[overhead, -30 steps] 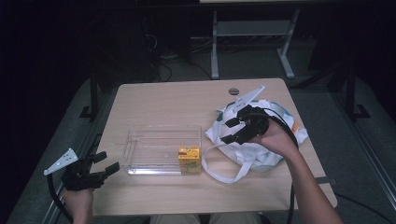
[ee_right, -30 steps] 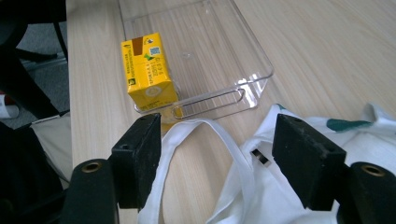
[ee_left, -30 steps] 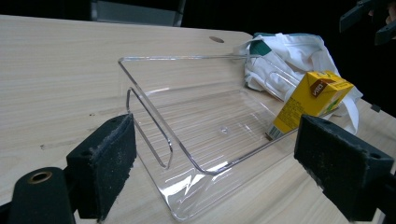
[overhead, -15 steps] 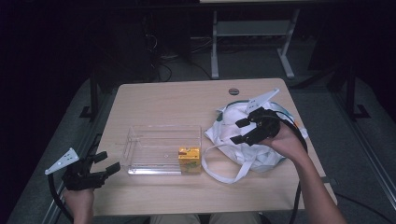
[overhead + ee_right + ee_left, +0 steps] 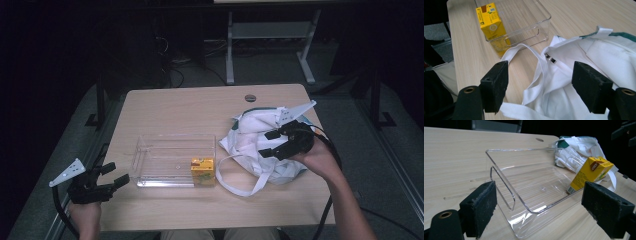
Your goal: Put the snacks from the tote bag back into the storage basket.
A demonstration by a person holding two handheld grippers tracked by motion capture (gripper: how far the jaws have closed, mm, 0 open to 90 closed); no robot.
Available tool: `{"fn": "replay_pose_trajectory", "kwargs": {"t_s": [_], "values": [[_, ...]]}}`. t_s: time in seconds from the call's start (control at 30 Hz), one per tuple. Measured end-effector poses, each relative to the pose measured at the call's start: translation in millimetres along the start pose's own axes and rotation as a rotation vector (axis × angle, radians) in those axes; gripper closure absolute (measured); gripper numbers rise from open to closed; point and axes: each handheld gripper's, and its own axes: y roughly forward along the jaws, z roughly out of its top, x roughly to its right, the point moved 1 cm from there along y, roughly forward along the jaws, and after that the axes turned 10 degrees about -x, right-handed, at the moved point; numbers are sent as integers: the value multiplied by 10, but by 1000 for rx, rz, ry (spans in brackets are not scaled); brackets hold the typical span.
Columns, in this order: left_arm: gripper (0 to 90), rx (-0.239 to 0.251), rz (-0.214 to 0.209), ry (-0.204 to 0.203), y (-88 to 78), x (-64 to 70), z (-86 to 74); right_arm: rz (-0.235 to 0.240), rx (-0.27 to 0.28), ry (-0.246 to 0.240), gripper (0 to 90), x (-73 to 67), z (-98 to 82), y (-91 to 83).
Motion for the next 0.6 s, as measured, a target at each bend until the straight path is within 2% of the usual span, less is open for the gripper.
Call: {"fn": "replay_pose_trajectory", "kwargs": {"t_s": [0.47,0.6], "values": [[126,-6,-4,9,14,13,5,-12,19,48,297,49,-331,-75],[126,1,-6,4,9,24,3,-32,41,81,293,102,-489,-145]]}}
